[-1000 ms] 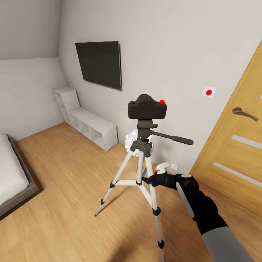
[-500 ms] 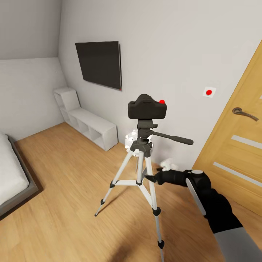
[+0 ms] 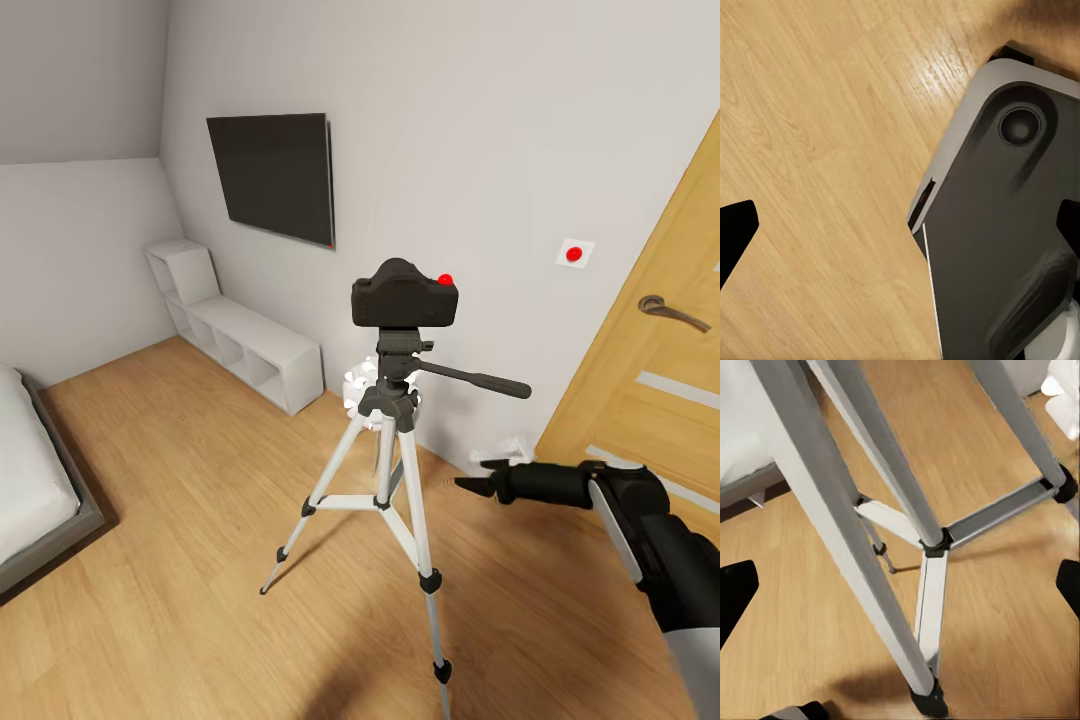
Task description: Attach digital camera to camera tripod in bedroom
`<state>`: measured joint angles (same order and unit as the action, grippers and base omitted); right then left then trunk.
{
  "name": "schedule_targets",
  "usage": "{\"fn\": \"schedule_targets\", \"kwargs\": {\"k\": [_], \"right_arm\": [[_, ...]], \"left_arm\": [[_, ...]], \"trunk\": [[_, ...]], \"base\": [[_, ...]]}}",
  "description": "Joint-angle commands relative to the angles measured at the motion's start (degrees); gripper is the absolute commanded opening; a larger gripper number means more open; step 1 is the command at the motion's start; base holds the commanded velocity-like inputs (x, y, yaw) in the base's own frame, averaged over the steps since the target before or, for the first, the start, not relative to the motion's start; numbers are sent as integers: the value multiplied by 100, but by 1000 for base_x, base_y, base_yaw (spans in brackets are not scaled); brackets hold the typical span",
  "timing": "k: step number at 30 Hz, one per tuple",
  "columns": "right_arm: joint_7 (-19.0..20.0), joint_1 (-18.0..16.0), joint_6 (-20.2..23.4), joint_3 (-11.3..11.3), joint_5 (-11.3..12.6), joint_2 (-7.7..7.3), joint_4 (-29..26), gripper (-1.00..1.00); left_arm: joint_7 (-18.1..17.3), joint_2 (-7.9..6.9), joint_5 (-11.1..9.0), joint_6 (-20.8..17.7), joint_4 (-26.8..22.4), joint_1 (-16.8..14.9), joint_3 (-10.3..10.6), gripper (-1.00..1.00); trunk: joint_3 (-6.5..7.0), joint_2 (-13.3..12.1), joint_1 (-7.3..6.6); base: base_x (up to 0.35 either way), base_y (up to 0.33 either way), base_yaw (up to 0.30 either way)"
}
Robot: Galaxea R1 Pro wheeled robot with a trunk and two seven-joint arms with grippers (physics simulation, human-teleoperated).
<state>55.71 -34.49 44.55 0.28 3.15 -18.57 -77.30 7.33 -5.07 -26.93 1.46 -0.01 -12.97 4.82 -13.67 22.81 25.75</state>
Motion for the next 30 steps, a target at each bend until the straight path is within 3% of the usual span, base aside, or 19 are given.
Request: {"fn": "schedule_targets", "kwargs": {"k": [1,10,14,19,30], "right_arm": [[8,-5,47,-81,34,-29,50,100],[-207,-5,18,-945,15,-149,690,100],[-443,-5,-1,-1222,3,-158,845,100],[-887,-5,-13,-1372,-26,-160,925,100],[-1675,-5,-22,-1391,-48,-123,951,100]], "left_arm": [[14,0,-49,13,1,-3,48,100],[14,-2,-49,13,1,-3,50,100],[14,-1,-49,13,1,-3,48,100],[14,-2,-49,13,1,-3,48,100],[14,-3,-49,13,1,-3,49,100]], "trunk": [[-10,11,3],[-10,11,3],[-10,11,3],[-10,11,3],[-10,11,3]], "base": [[0,0,0],[0,0,0],[0,0,0],[0,0,0],[0,0,0]]}}
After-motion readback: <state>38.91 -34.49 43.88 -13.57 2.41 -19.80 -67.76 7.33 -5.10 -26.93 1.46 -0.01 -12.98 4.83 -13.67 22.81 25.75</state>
